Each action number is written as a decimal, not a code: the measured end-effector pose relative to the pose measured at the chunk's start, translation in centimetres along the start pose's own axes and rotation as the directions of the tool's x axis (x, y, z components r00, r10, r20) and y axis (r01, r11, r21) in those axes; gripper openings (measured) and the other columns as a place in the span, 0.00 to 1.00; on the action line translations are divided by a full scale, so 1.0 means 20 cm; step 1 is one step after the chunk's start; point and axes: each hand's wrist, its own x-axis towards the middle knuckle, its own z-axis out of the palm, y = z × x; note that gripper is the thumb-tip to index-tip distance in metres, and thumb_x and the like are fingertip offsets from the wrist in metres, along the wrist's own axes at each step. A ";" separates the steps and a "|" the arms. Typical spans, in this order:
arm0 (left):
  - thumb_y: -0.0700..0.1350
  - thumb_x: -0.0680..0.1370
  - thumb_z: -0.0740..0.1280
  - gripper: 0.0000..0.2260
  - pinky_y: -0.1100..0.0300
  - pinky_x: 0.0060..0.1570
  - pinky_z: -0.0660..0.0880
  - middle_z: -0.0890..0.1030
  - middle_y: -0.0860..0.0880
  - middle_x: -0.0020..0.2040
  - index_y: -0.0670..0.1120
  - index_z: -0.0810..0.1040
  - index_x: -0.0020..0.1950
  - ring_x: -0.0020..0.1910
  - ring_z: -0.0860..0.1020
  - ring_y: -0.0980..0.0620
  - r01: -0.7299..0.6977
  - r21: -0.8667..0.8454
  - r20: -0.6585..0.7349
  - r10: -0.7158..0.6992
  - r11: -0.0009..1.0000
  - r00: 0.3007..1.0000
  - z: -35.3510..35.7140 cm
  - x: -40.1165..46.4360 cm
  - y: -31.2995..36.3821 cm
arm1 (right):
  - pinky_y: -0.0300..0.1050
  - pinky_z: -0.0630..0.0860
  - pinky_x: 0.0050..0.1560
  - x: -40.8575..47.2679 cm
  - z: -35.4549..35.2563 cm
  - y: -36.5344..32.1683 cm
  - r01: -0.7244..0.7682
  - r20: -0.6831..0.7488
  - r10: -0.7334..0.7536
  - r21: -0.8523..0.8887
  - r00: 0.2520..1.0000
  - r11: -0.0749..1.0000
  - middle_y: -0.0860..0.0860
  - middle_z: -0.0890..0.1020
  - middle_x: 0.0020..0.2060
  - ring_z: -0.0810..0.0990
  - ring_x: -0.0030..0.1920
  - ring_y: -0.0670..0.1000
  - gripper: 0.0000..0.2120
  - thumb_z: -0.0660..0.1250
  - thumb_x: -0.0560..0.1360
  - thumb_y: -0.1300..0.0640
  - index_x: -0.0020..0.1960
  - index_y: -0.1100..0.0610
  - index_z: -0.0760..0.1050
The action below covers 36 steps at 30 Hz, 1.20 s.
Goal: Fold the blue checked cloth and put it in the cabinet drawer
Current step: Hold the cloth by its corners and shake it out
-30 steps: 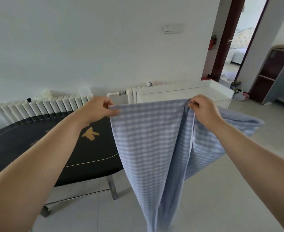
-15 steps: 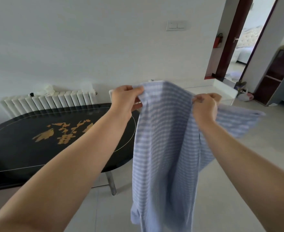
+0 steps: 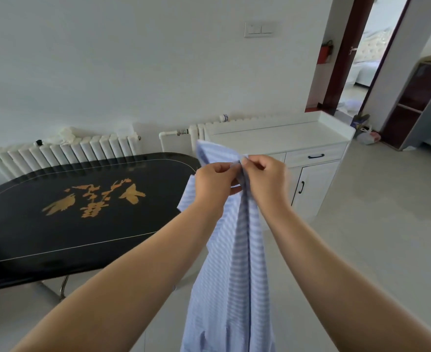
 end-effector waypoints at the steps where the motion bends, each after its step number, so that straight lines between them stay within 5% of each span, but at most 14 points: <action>1: 0.41 0.77 0.69 0.06 0.60 0.43 0.82 0.85 0.40 0.42 0.39 0.83 0.44 0.44 0.85 0.47 0.011 -0.024 -0.012 -0.011 1.000 1.000 -0.01 0.00 -0.01 | 0.38 0.69 0.34 -0.01 0.01 0.01 0.008 0.007 -0.008 -0.003 1.000 1.000 0.41 0.77 0.26 0.75 0.31 0.41 0.11 0.67 0.74 0.53 0.32 0.48 0.75; 8: 0.41 0.79 0.66 0.09 0.60 0.48 0.81 0.85 0.43 0.45 0.37 0.83 0.51 0.47 0.84 0.50 0.021 -0.158 -0.051 -0.029 0.987 0.998 -0.07 -0.02 -0.05 | 0.43 0.61 0.32 -0.08 0.10 0.06 0.109 0.065 -0.102 -0.119 0.993 0.987 0.46 0.71 0.25 0.69 0.30 0.45 0.18 0.62 0.76 0.51 0.28 0.49 0.66; 15: 0.41 0.80 0.64 0.11 0.59 0.52 0.80 0.85 0.43 0.48 0.38 0.80 0.58 0.49 0.84 0.52 0.023 -0.176 -0.011 -0.025 0.984 1.000 -0.08 -0.02 -0.10 | 0.39 0.66 0.32 -0.11 0.14 0.06 0.051 0.035 -0.048 -0.068 0.998 0.996 0.40 0.77 0.27 0.74 0.31 0.42 0.14 0.64 0.76 0.52 0.31 0.49 0.72; 21: 0.36 0.80 0.61 0.12 0.67 0.39 0.79 0.84 0.48 0.45 0.43 0.77 0.62 0.45 0.83 0.58 -0.162 0.075 0.093 0.154 0.984 0.984 -0.13 -0.01 -0.09 | 0.42 0.77 0.41 -0.12 0.12 0.07 -0.016 0.012 0.015 0.052 1.000 0.999 0.44 0.85 0.38 0.81 0.38 0.43 0.08 0.66 0.75 0.51 0.46 0.51 0.83; 24: 0.39 0.79 0.63 0.12 0.58 0.48 0.80 0.85 0.51 0.41 0.52 0.78 0.59 0.43 0.83 0.56 -0.306 0.287 0.124 0.282 0.908 0.951 -0.20 0.04 -0.10 | 0.38 0.74 0.40 -0.13 0.13 0.06 -0.044 0.024 0.042 0.088 0.999 0.995 0.45 0.85 0.38 0.80 0.37 0.40 0.06 0.68 0.74 0.54 0.46 0.51 0.84; 27: 0.39 0.78 0.64 0.09 0.54 0.52 0.79 0.81 0.54 0.47 0.49 0.81 0.54 0.46 0.82 0.56 -0.445 0.413 0.205 0.394 0.795 0.896 -0.26 0.10 -0.10 | 0.51 0.81 0.47 -0.11 0.14 0.06 -0.117 0.114 0.101 0.147 0.988 0.982 0.46 0.85 0.36 0.84 0.41 0.47 0.05 0.70 0.73 0.54 0.43 0.48 0.84; 30: 0.37 0.78 0.66 0.07 0.54 0.49 0.80 0.73 0.51 0.52 0.45 0.82 0.51 0.48 0.80 0.51 -0.519 0.439 0.292 0.430 0.733 0.854 -0.30 0.15 -0.10 | 0.59 0.81 0.48 -0.10 0.13 0.05 -0.199 0.218 0.148 0.233 0.965 0.952 0.52 0.85 0.36 0.84 0.42 0.55 0.07 0.71 0.73 0.58 0.38 0.48 0.84; 36: 0.37 0.77 0.67 0.06 0.57 0.46 0.81 0.83 0.51 0.46 0.44 0.82 0.51 0.42 0.83 0.57 -0.445 0.366 0.293 0.352 0.818 0.889 -0.32 0.17 -0.11 | 0.49 0.82 0.45 -0.12 0.14 0.04 -0.358 0.290 0.259 0.374 0.921 0.856 0.58 0.85 0.39 0.85 0.43 0.57 0.05 0.69 0.74 0.62 0.43 0.57 0.83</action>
